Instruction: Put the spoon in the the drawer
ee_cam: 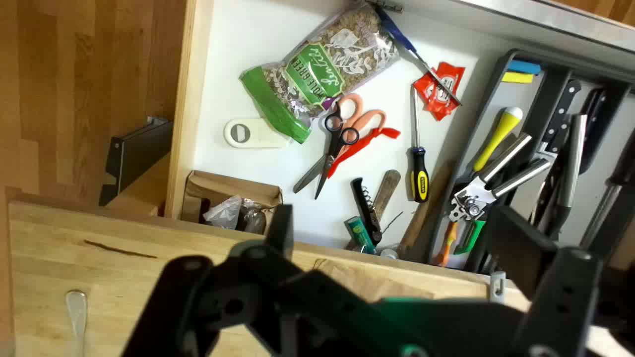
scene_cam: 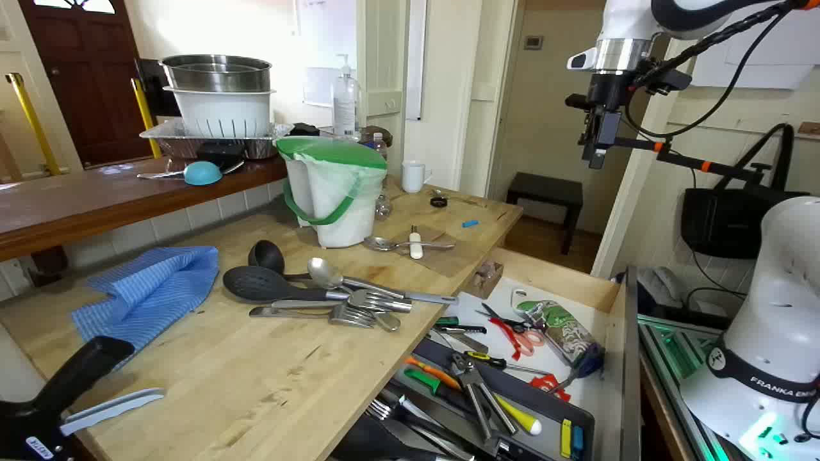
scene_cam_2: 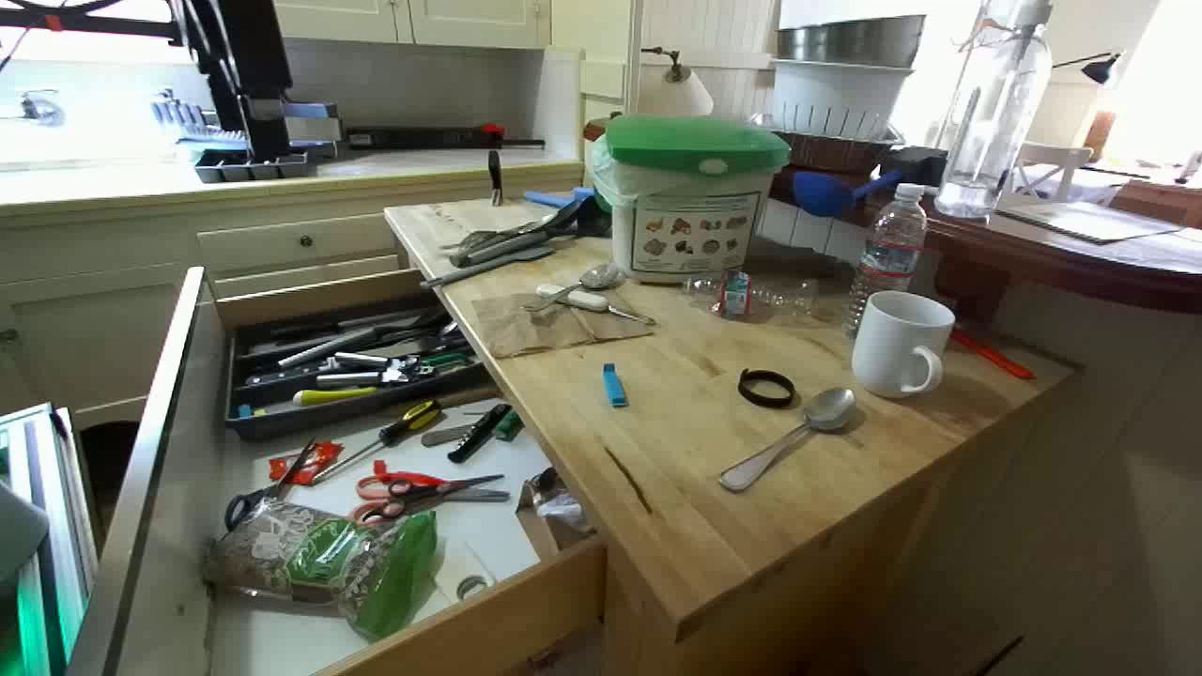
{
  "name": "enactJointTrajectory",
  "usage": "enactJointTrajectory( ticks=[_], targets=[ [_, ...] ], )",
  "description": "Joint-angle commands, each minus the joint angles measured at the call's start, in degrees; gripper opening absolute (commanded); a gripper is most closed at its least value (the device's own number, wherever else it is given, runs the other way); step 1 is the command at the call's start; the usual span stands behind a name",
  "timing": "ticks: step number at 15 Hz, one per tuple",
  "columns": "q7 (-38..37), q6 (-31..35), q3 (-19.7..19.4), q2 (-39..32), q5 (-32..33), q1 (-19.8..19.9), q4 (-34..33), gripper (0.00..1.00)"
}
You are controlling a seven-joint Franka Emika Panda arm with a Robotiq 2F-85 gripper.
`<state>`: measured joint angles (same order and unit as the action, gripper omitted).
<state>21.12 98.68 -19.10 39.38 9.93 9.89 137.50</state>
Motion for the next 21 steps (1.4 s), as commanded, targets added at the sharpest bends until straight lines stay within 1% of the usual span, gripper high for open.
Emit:
enactJointTrajectory(
  ticks=[1,14,15,16,17,19,20,21],
  targets=[
    [0.08,-0.12,0.13,-0.07,-0.11,0.14,-0.12,1.00],
    [0.08,-0.11,0.13,-0.07,-0.11,0.14,-0.12,1.00],
    [1.50,1.39,-0.02,0.56,0.52,-0.19,0.05,1.00],
    [4.80,4.29,0.28,0.47,3.60,-0.78,-0.19,1.00],
    [6.20,5.12,0.37,-0.57,4.82,-1.09,-1.38,1.00],
    [9.53,8.95,0.21,-2.28,6.72,-2.23,-3.62,1.00],
    [11.99,12.09,-0.80,-5.02,6.25,-3.80,-5.31,1.00],
    [14.21,14.68,-1.22,-5.84,5.98,-4.69,-6.07,1.00]
  ],
)
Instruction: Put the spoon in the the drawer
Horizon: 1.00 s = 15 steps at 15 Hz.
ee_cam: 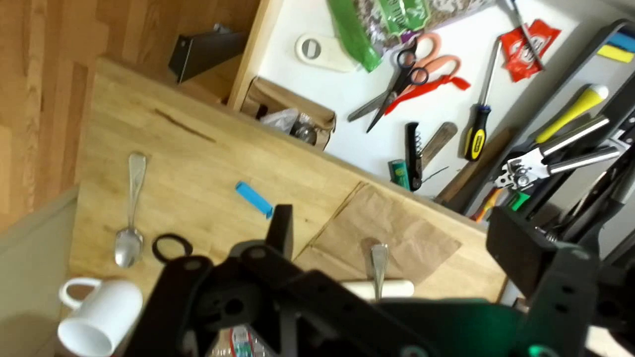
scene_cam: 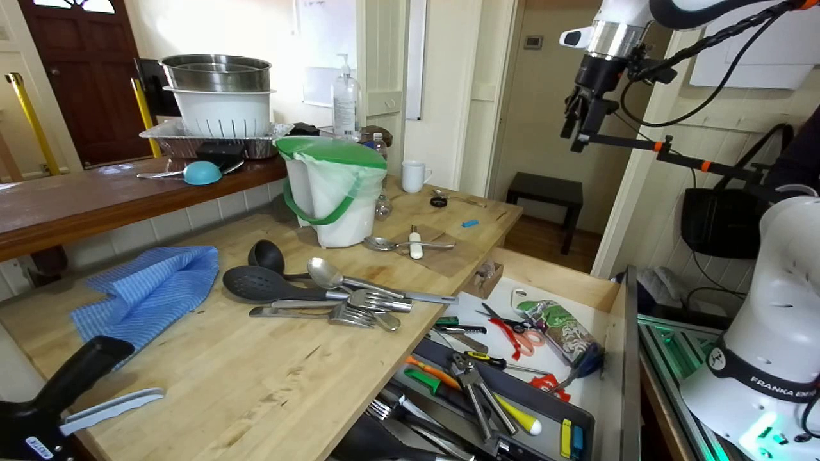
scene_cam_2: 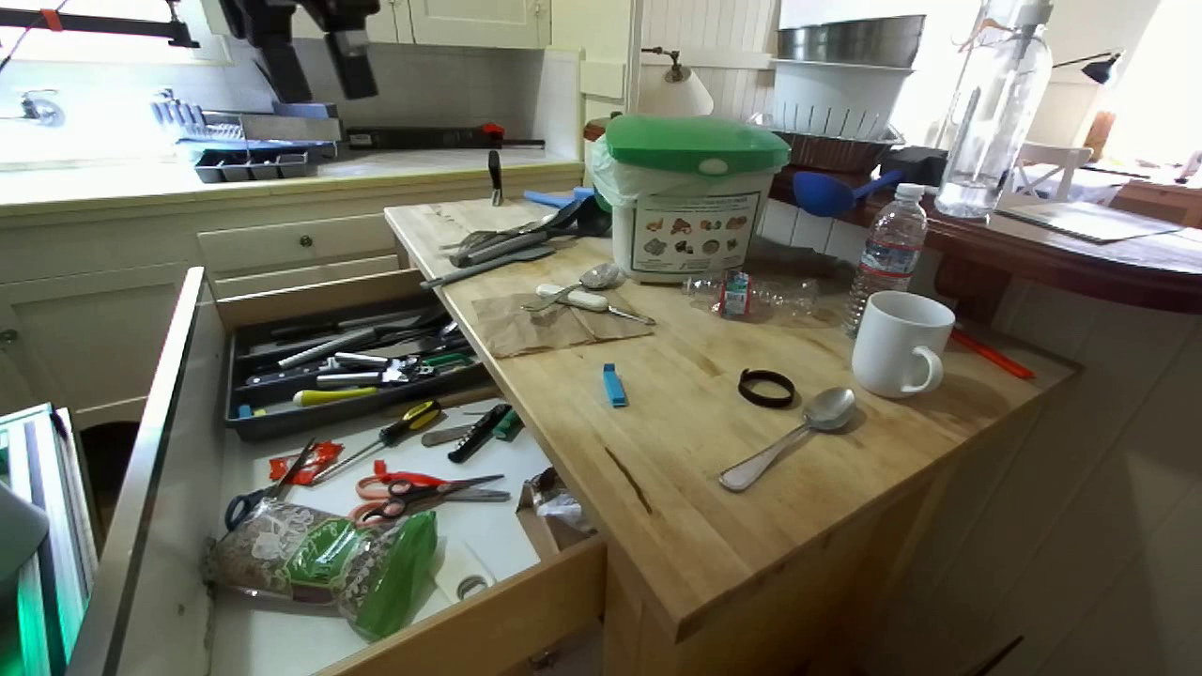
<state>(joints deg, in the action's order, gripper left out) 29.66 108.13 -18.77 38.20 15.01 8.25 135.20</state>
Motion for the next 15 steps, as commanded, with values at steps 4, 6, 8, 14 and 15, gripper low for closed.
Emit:
enactJointTrajectory(
  ticks=[4,6,8,14,15],
  targets=[
    [11.02,13.00,-3.67,-14.08,-7.01,-7.08,-10.50,1.00],
    [9.51,12.75,-1.11,-11.11,-6.80,-4.39,-7.59,1.00],
    [10.10,12.93,-0.75,-13.54,-7.66,-4.25,-9.02,1.00],
    [10.01,12.91,-0.59,-12.25,-7.54,-3.71,-8.78,1.00],
    [9.57,12.90,-1.06,-13.76,-9.24,-4.19,-9.36,1.00]
  ],
)
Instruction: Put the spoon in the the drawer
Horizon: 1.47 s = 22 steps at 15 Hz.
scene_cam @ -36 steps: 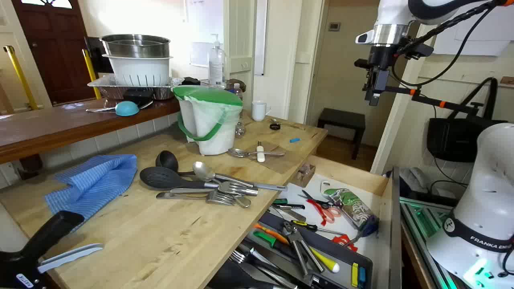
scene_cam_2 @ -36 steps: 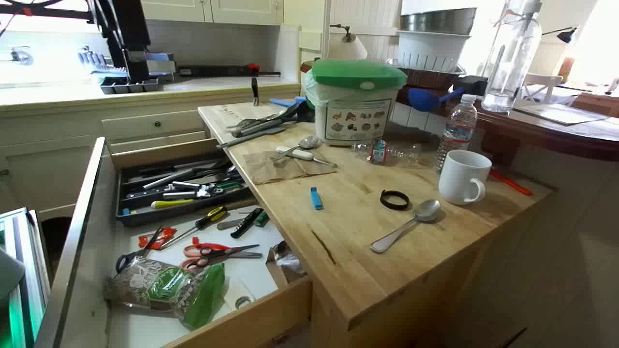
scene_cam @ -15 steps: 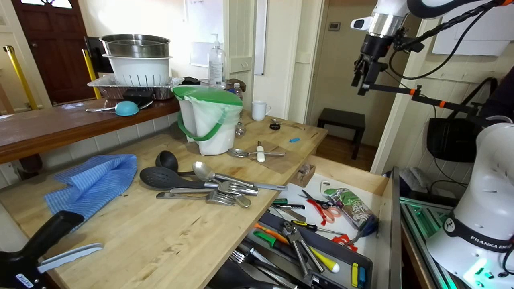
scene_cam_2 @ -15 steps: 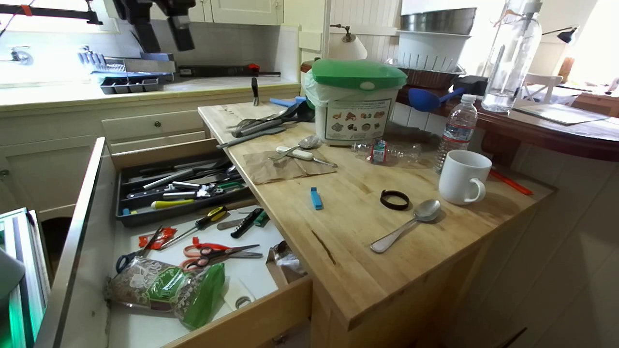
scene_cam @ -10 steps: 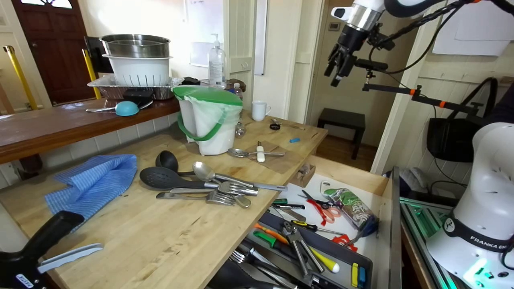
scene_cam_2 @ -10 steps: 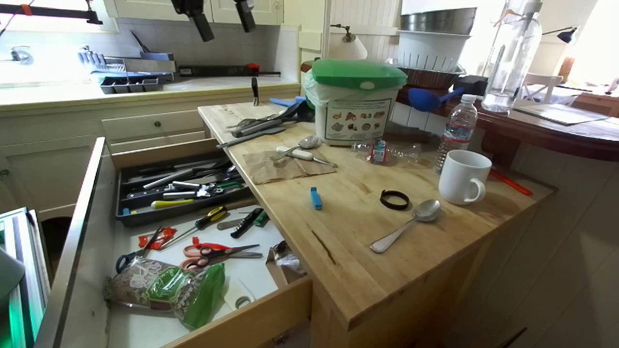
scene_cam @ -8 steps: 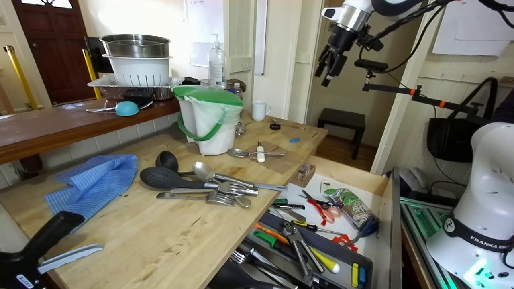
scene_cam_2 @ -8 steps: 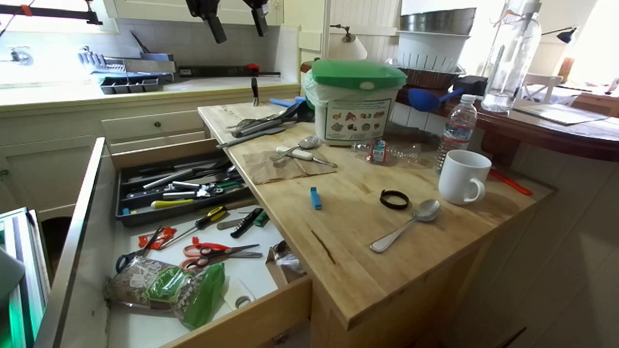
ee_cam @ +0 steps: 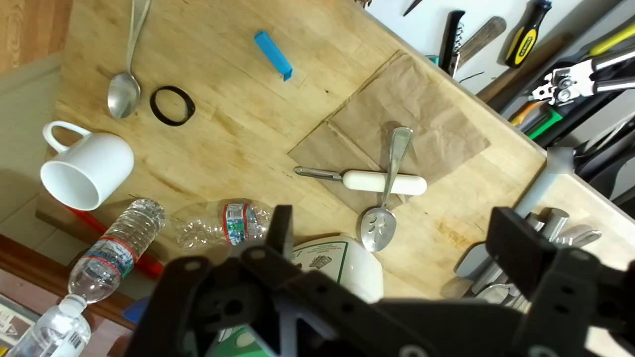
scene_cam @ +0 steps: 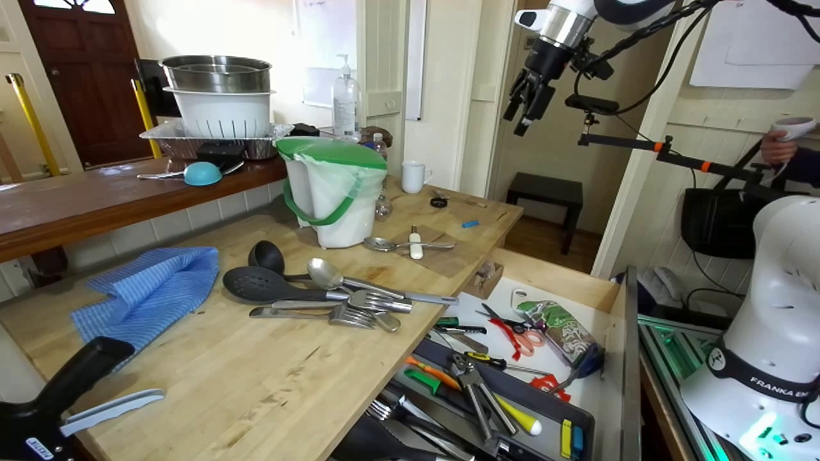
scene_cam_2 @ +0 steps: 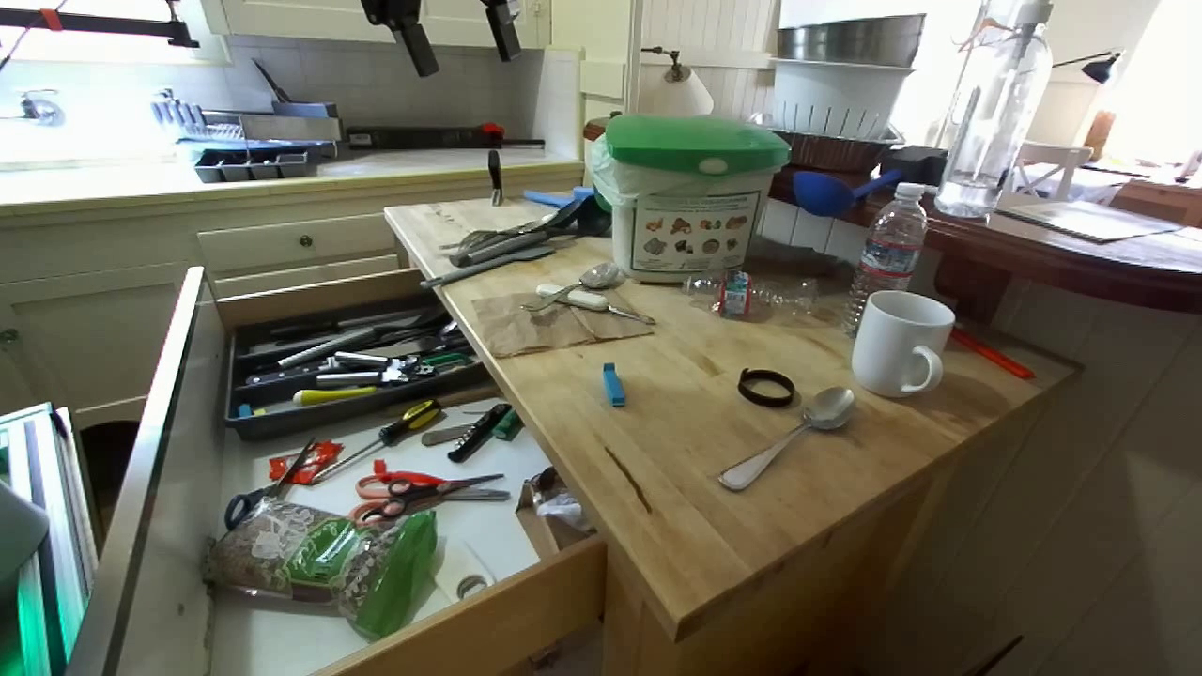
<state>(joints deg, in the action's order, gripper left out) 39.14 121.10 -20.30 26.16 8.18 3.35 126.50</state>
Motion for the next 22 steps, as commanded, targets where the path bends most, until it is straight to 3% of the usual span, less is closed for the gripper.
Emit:
enactJointTrajectory(
  ticks=[1,4,7,11,14,22],
  targets=[
    [2.96,0.58,-0.64,-3.65,-4.29,-0.49,-1.26,1.00],
    [12.13,0.92,-3.60,-12.29,-13.22,-3.36,-5.49,1.00],
    [18.13,-1.72,-2.07,-21.10,-19.26,-2.79,-11.32,1.00],
    [15.18,-2.02,3.48,-29.89,-18.17,0.88,-16.82,1.00],
    [7.16,-0.93,6.58,-33.56,-17.05,2.82,-18.29,1.00],
    [4.08,1.95,9.63,-34.48,-17.80,5.22,-17.12,1.00]
  ],
)
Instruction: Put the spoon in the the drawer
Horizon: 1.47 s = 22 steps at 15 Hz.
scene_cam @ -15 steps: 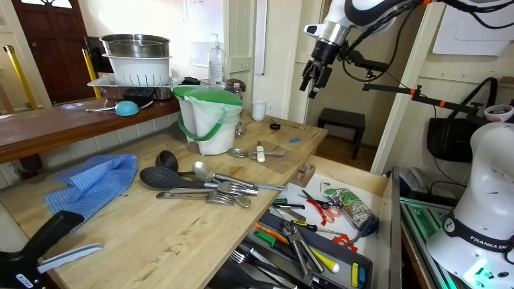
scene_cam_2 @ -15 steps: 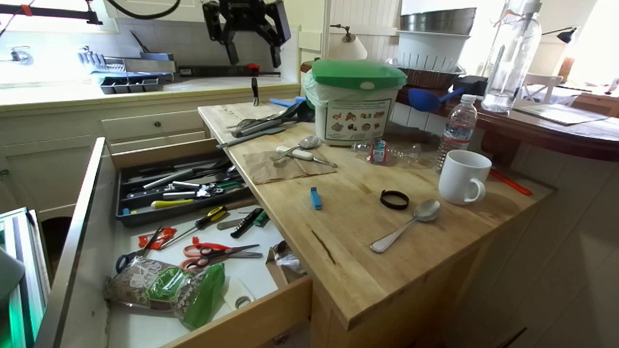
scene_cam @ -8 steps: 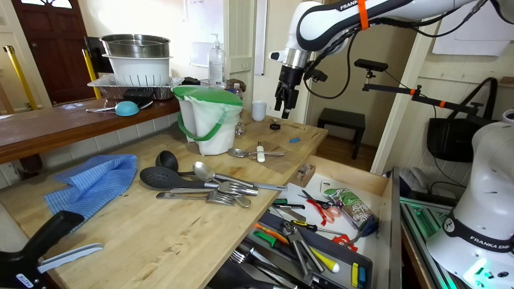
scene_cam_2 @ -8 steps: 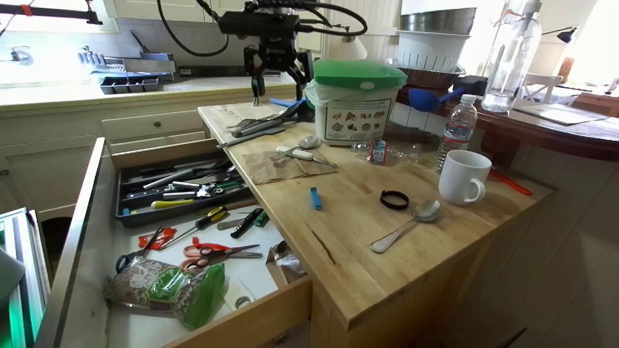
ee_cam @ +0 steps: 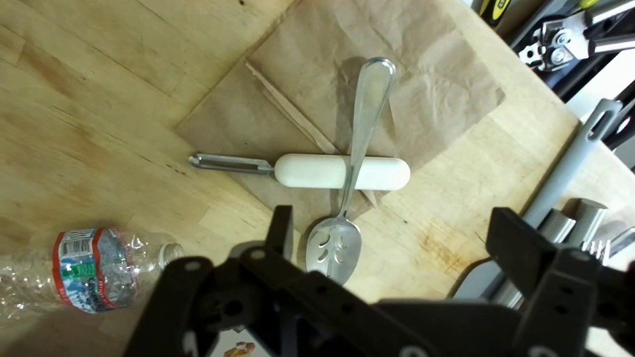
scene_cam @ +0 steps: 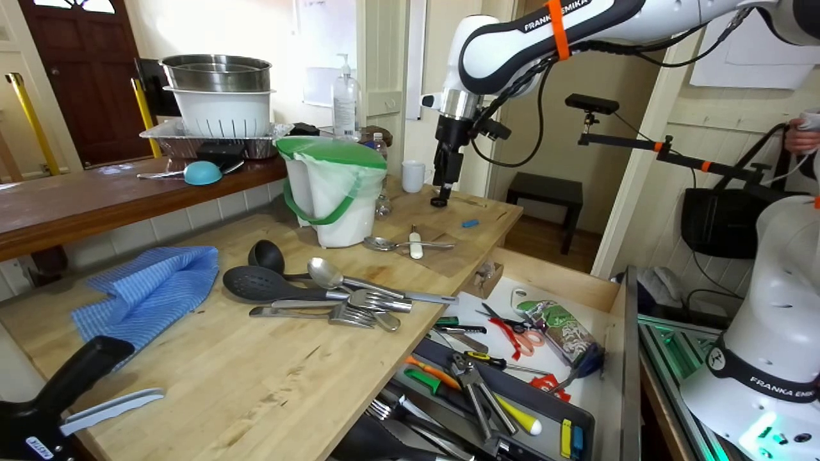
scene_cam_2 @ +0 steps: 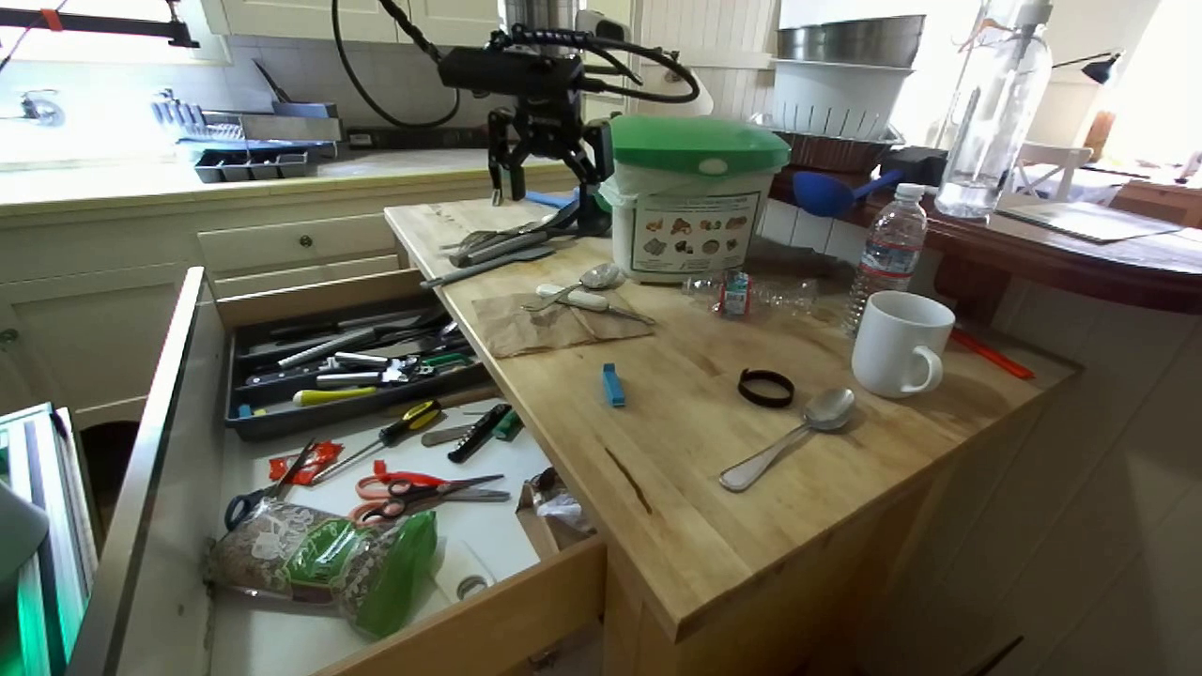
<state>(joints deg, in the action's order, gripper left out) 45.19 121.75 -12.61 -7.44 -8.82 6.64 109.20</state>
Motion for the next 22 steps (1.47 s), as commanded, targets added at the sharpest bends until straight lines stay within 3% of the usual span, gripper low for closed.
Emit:
enactJointTrajectory(
  ticks=[1,8,13,16,17,18,19,20,22],
  targets=[
    [-3.79,1.42,2.29,-1.56,-1.11,2.18,0.35,1.00],
    [-13.43,6.03,3.94,-6.91,-3.14,4.20,0.92,1.00],
    [-13.64,4.98,6.01,-12.06,-3.91,6.22,-1.72,1.00],
    [-12.29,4.75,7.13,-13.98,-3.31,7.13,-3.08,0.95],
    [-12.28,4.66,7.41,-14.58,-2.99,7.26,-3.69,0.88],
    [-12.24,4.50,7.69,-15.17,-2.74,7.40,-4.29,0.89],
    [-12.12,4.03,8.00,-15.83,-2.63,7.57,-5.12,0.86],
    [-12.09,3.86,8.24,-16.36,-2.48,7.67,-5.72,0.76],
    [-11.93,3.37,8.71,-17.40,-2.22,7.80,-6.94,0.72]
  ],
)
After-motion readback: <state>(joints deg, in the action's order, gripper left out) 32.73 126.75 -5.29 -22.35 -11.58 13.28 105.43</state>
